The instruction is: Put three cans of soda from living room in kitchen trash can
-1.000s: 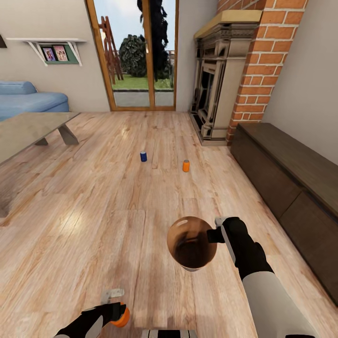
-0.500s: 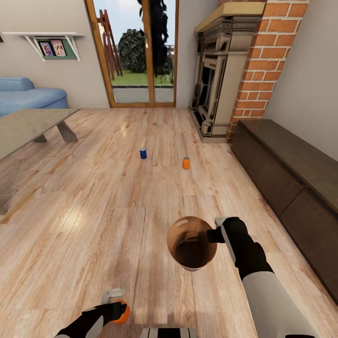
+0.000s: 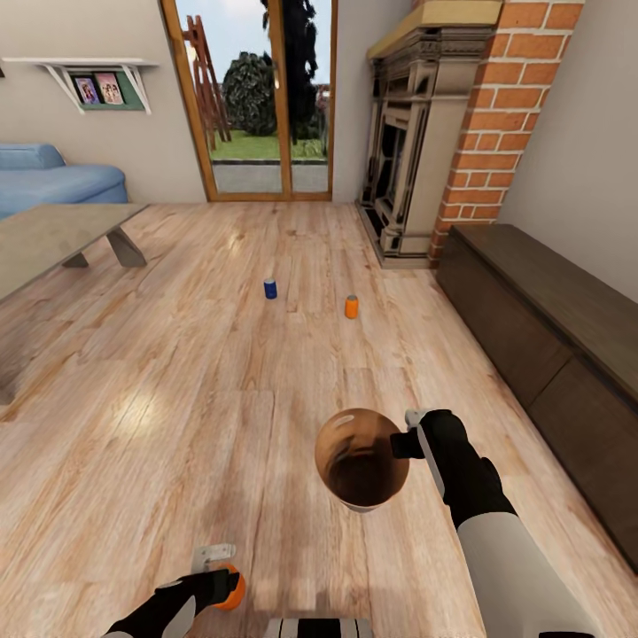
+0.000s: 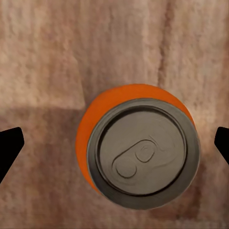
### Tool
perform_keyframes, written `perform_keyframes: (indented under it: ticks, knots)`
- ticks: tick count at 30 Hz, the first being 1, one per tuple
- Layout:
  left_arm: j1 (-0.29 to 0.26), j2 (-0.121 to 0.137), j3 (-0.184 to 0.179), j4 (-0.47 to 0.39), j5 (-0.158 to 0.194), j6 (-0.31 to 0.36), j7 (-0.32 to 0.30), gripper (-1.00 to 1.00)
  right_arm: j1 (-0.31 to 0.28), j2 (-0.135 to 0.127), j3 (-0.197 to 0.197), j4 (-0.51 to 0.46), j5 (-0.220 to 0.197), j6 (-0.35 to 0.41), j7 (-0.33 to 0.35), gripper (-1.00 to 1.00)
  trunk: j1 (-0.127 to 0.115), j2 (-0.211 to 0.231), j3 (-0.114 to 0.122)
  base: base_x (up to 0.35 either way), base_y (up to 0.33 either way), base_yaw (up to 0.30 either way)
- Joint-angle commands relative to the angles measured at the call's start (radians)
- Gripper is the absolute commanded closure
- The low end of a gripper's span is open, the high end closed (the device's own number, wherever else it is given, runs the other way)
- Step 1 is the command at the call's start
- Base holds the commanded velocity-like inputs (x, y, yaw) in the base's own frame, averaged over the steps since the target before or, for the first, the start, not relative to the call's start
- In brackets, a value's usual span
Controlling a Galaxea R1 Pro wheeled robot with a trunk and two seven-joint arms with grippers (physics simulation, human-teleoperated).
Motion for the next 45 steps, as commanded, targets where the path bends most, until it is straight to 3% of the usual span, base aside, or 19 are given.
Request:
perform_keyframes:
  ticks: [1,4,18,24,45]
  knots:
    - [0.000,0.000,0.000,0.000,0.000,-0.004,0.000,-1.00,0.000,0.000,0.000,0.000,-0.017,0.000,0.005,1.00,0.000,0.000,-0.004,0.000,0.000,0.000]
    - [0.000,-0.001,0.000,0.000,0.000,-0.011,0.000,-1.00,0.000,0.000,0.000,0.000,-0.017,0.000,0.005,1.00,0.002,-0.001,-0.015,0.000,0.000,0.000]
    - [0.000,-0.007,0.000,0.000,0.000,-0.020,0.000,-1.00,0.000,0.000,0.000,0.000,-0.017,0.000,0.005,1.00,0.002,-0.001,-0.015,0.000,0.000,0.000]
    - [0.000,-0.008,0.000,0.000,0.000,-0.025,0.000,-1.00,0.000,0.000,0.000,0.000,-0.017,0.000,0.005,1.00,0.004,-0.002,-0.039,0.000,0.000,0.000]
    - [0.000,-0.013,0.000,0.000,0.000,-0.044,0.000,-1.00,0.000,0.000,0.001,0.000,-0.017,0.000,0.004,1.00,0.004,-0.002,-0.039,0.000,0.000,0.000]
